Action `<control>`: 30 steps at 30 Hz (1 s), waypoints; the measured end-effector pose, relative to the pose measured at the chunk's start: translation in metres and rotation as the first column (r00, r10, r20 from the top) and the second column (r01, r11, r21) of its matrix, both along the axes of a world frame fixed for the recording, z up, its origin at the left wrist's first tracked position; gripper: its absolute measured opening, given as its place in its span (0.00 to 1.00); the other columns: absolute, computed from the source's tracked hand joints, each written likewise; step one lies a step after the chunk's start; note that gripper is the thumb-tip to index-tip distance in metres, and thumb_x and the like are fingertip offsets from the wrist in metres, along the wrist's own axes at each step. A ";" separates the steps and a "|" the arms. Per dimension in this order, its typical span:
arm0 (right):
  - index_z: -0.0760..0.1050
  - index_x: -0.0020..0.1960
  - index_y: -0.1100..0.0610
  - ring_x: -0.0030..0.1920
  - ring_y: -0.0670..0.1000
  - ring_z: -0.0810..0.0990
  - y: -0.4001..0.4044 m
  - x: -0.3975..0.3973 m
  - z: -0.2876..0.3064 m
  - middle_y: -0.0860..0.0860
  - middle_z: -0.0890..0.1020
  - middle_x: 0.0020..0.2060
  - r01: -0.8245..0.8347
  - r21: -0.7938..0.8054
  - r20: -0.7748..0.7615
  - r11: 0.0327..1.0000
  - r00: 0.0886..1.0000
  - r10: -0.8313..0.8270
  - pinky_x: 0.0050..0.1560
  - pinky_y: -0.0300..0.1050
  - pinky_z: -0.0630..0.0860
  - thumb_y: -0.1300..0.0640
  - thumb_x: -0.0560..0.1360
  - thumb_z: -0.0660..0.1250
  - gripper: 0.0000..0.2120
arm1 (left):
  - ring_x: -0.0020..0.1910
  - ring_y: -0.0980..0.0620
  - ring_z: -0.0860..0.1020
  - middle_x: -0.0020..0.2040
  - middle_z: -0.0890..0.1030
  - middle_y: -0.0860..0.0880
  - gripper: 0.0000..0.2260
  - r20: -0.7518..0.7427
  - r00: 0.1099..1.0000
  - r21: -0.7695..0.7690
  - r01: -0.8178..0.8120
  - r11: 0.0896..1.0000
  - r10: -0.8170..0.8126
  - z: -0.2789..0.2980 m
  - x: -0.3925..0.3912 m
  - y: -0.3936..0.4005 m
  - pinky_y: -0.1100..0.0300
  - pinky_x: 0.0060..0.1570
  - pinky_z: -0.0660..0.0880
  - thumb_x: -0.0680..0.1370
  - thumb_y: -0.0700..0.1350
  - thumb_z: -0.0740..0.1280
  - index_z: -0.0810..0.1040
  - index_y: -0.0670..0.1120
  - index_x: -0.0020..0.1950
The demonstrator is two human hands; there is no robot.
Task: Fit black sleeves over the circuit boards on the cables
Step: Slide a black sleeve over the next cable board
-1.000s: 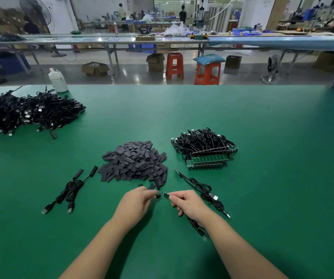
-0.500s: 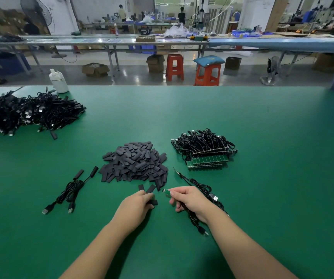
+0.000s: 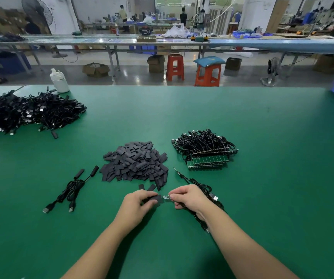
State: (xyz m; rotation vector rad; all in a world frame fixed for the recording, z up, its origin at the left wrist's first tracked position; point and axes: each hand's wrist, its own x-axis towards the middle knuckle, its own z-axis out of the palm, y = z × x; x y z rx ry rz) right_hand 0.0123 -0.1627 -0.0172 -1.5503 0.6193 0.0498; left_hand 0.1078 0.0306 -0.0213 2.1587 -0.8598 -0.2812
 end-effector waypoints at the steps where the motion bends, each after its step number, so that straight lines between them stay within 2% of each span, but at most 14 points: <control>1: 0.83 0.51 0.62 0.39 0.49 0.81 0.000 0.000 -0.002 0.57 0.83 0.41 0.021 0.021 0.001 1.000 1.000 -0.021 0.47 0.45 0.83 0.64 0.75 0.72 0.05 | 0.47 0.67 0.78 0.48 0.83 0.60 0.10 -0.009 1.000 -0.001 -0.007 1.000 0.007 -0.001 -0.001 0.000 0.72 0.50 0.72 0.75 0.46 0.74 0.85 0.52 0.56; 8: 0.84 0.49 0.60 0.37 0.47 0.81 0.000 -0.002 -0.002 0.54 0.84 0.38 0.039 0.078 0.008 0.996 0.999 -0.040 0.43 0.40 0.81 0.65 0.75 0.73 0.04 | 0.47 0.69 0.79 0.45 0.84 0.63 0.08 -0.054 0.998 -0.027 -0.033 0.999 0.031 -0.007 -0.003 -0.004 0.77 0.48 0.70 0.75 0.46 0.74 0.86 0.54 0.52; 15: 0.83 0.49 0.62 0.36 0.48 0.80 -0.002 -0.004 -0.004 0.56 0.83 0.38 0.089 0.156 0.022 0.984 0.995 -0.093 0.43 0.40 0.80 0.66 0.75 0.73 0.04 | 0.44 0.67 0.80 0.41 0.83 0.66 0.08 -0.112 0.989 -0.101 -0.104 0.989 0.092 -0.010 -0.003 -0.006 0.76 0.45 0.71 0.75 0.43 0.74 0.86 0.56 0.48; 24: 0.83 0.49 0.62 0.36 0.48 0.81 -0.002 -0.004 -0.005 0.56 0.83 0.38 0.080 0.142 0.013 0.987 0.996 -0.083 0.41 0.37 0.79 0.65 0.74 0.73 0.04 | 0.45 0.68 0.80 0.44 0.83 0.64 0.08 -0.141 0.988 -0.050 -0.077 0.996 0.070 -0.011 -0.003 -0.009 0.76 0.45 0.71 0.74 0.48 0.74 0.85 0.56 0.53; 30: 0.84 0.48 0.59 0.35 0.47 0.81 0.000 -0.004 -0.005 0.54 0.85 0.37 0.040 0.088 -0.001 0.995 0.999 -0.040 0.41 0.37 0.79 0.64 0.74 0.74 0.04 | 0.45 0.68 0.78 0.46 0.82 0.63 0.11 -0.042 0.998 0.002 -0.046 0.999 0.046 -0.008 -0.003 -0.011 0.78 0.46 0.69 0.74 0.49 0.74 0.84 0.53 0.56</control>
